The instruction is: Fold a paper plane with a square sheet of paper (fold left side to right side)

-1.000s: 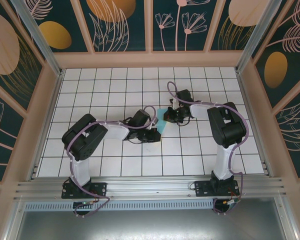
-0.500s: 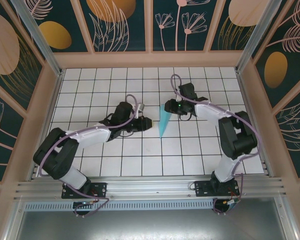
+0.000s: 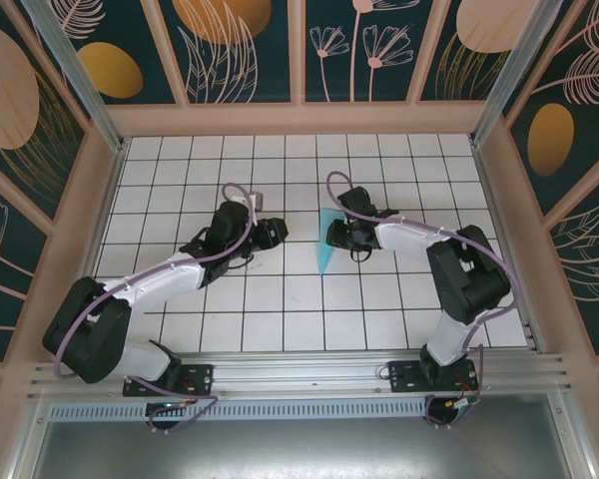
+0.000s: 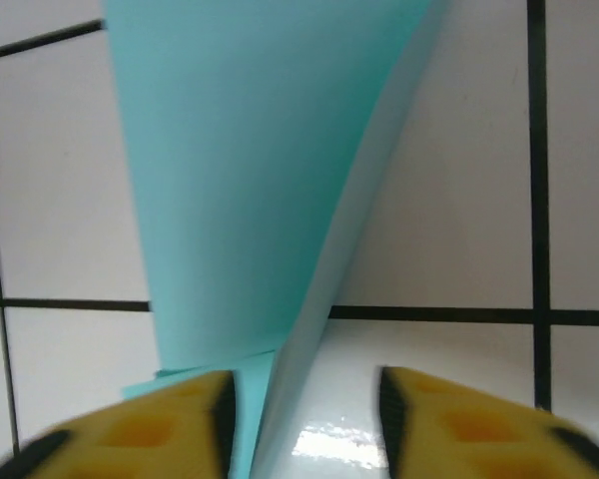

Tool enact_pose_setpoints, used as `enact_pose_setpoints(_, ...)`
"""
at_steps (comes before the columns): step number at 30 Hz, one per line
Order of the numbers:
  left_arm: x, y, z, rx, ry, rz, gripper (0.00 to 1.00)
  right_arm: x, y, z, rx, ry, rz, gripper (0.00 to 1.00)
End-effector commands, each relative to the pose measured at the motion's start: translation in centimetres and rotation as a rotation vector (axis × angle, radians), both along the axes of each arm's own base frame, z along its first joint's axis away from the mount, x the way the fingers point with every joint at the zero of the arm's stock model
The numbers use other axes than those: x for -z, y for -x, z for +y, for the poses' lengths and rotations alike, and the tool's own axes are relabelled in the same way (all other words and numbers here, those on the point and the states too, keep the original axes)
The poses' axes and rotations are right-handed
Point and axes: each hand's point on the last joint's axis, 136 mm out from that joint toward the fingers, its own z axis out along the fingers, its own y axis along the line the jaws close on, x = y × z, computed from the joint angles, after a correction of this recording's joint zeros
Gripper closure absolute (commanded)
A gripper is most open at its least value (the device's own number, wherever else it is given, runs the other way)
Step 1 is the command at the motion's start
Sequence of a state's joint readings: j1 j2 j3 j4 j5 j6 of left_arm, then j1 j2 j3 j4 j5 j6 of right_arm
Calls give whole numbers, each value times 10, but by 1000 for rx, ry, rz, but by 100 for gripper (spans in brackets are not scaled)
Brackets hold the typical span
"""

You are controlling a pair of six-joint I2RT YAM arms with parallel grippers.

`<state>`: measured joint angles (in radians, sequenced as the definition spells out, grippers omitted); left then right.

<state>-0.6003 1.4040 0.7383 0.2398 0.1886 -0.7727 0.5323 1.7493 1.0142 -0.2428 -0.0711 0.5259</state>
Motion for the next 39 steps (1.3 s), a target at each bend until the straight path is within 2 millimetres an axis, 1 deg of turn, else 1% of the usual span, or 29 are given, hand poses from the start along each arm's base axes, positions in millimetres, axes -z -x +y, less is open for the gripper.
enact_pose_setpoints(1,-3,-3,15,-54,-64,-28,64,6,2,9,1,-26,34,77)
enact_pose_setpoints(3,-7,-4,21,-72,-79,-42,64,-5,-2,14,-18,-49,9,96)
enact_pose_setpoints(4,-9,-4,22,-78,-83,-50,64,-11,-3,17,-30,-63,-6,100)
enact_pose_setpoints(5,-10,-4,24,-84,-91,-57,64,-20,1,28,-70,-91,-27,100)
enact_pose_setpoints(7,-14,-6,28,-99,-105,-68,64,-39,3,41,-118,-160,-64,100)
enact_pose_setpoints(9,-18,-7,33,-121,-119,-83,64,-56,8,52,-170,-243,-89,100)
enact_pose_setpoints(11,-23,-8,37,-140,-123,-97,64,-66,15,60,-203,-311,-100,100)
enact_pose_setpoints(13,-27,-8,41,-158,-128,-110,63,-70,19,64,-220,-370,-103,100)
enact_pose_setpoints(14,-29,-8,43,-166,-128,-118,63,-66,23,65,-226,-392,-93,100)
enact_pose_setpoints(16,-30,-8,45,-174,-132,-123,62,-48,30,66,-227,-413,-50,100)
enact_pose_setpoints(17,-31,-7,45,-172,-134,-124,62,-38,26,56,-196,-416,-30,100)
enact_pose_setpoints(20,-29,-7,44,-167,-137,-118,60,-12,26,45,-165,-404,16,100)
enact_pose_setpoints(21,-28,-7,44,-164,-137,-114,60,-6,26,41,-155,-387,24,100)
enact_pose_setpoints(23,-28,-7,42,-158,-134,-110,59,-1,24,32,-135,-344,22,99)
enact_pose_setpoints(27,-29,-8,42,-159,-130,-110,56,-1,21,11,-92,-248,-1,79)
enact_pose_setpoints(29,-29,-8,43,-167,-137,-113,51,-5,20,1,-76,-187,-11,72)
enact_pose_setpoints(32,-33,-8,47,-184,-136,-125,44,-18,18,-21,-39,-39,-42,62)
enact_pose_setpoints(34,-37,-8,49,-196,-129,-138,38,-35,17,-26,-48,35,-76,57)
enact_pose_setpoints(36,-41,-8,53,-215,-122,-155,31,-53,19,-17,-93,60,-114,51)
enact_pose_setpoints(38,-45,-7,58,-234,-119,-171,26,-61,32,8,-185,38,-116,45)
enact_pose_setpoints(39,-47,-7,60,-246,-118,-179,24,-61,39,18,-217,34,-106,41)
